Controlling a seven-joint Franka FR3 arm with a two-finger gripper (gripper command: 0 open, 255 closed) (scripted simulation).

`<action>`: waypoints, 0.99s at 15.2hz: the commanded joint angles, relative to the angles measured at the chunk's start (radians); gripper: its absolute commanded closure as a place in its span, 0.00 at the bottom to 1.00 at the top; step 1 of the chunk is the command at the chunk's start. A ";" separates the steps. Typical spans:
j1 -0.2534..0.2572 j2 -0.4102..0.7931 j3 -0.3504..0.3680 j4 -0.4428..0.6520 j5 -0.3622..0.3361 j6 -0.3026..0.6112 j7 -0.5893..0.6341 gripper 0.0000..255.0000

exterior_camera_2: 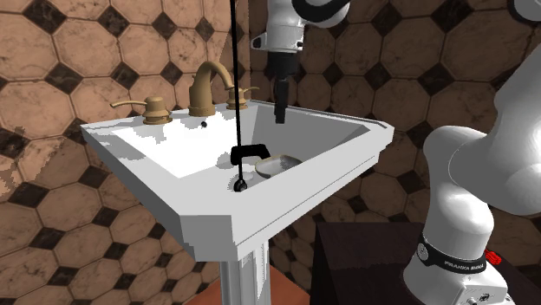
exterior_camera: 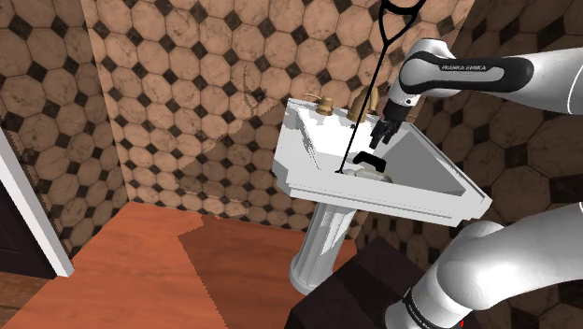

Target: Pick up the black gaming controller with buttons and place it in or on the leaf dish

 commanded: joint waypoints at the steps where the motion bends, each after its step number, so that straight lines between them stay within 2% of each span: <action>1: 0.002 0.068 -0.045 0.029 0.002 0.031 -0.064 0.00; 8: 0.005 0.324 -0.185 0.167 0.074 0.103 -0.299 0.00; 12: -0.013 0.499 -0.241 0.277 0.162 0.124 -0.448 0.00; 15: -0.050 0.639 -0.258 0.375 0.240 0.124 -0.557 0.00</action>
